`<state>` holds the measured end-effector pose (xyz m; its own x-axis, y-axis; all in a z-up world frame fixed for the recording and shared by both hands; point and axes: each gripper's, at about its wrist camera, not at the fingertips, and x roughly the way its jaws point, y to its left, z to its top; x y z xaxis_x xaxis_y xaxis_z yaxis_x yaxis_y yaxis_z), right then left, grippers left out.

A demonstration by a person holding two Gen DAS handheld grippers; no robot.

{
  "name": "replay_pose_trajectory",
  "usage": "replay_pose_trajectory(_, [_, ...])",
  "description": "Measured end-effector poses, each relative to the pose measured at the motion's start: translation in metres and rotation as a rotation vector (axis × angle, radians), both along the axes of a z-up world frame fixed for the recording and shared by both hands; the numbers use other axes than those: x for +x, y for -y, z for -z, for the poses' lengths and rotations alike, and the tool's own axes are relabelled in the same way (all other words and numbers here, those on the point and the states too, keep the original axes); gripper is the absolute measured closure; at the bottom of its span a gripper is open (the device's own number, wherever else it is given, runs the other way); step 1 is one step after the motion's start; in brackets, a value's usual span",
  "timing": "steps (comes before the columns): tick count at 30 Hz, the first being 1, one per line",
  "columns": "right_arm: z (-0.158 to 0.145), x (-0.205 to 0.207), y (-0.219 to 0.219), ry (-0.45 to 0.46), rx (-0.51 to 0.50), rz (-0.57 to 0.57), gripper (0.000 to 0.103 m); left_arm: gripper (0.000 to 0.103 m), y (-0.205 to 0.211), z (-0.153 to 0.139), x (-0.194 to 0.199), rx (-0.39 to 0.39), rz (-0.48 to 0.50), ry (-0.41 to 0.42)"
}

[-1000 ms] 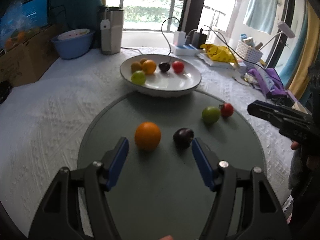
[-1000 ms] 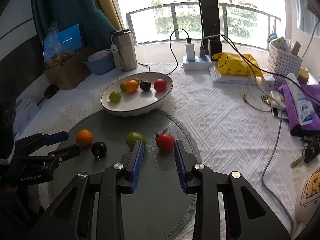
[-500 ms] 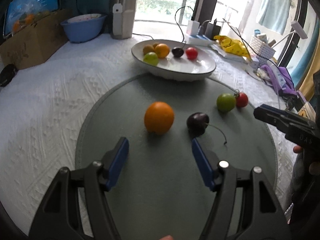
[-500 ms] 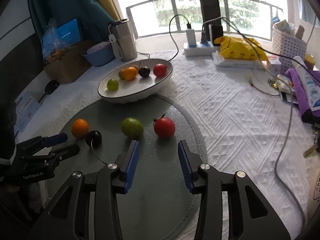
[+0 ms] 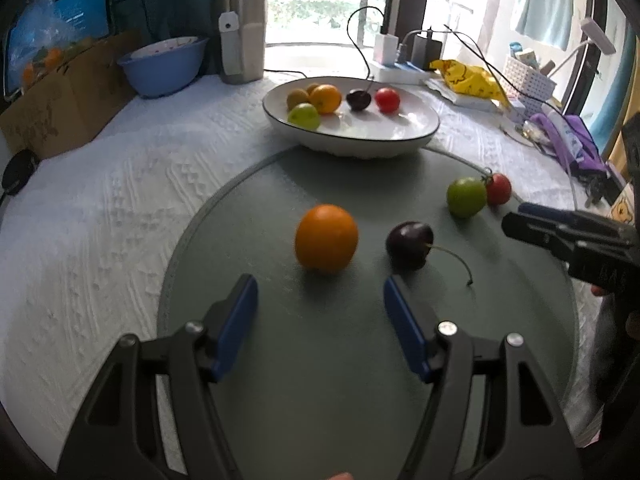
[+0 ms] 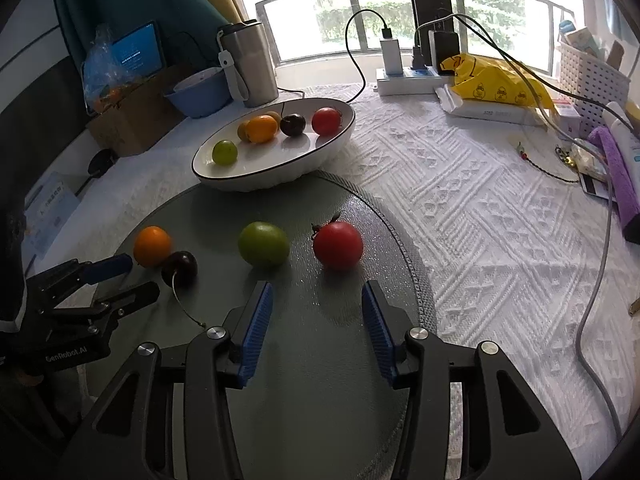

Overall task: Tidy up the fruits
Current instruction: 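Move both tools back over the mat toward the second orange and small tomato, then grasp the second orange with the left tool while the right tool grasps the small red tomato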

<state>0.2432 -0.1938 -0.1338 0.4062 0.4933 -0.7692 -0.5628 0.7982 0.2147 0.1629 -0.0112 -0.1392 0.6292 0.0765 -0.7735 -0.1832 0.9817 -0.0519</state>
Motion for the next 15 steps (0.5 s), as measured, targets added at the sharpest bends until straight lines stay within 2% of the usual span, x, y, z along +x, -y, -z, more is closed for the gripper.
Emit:
replay_pose_trajectory(8, [0.002, 0.014, -0.013, 0.029, -0.054, 0.014, 0.054, 0.037, -0.011, 0.001, 0.002, 0.014, 0.002, 0.005])
replay_pose_trajectory(10, [0.003, 0.016, -0.015, 0.035, -0.064, 0.017, 0.054, 0.045, -0.013, 0.0, 0.001, 0.02, 0.003, 0.009])
replay_pose_trajectory(12, [0.004, 0.02, -0.017, 0.04, -0.073, 0.017, 0.056, 0.05, -0.013, 0.0, 0.004, 0.02, 0.02, 0.011])
replay_pose_trajectory(15, [0.004, 0.024, -0.019, 0.04, -0.079, 0.022, 0.066, 0.053, -0.01, -0.001, 0.012, 0.019, 0.052, 0.022])
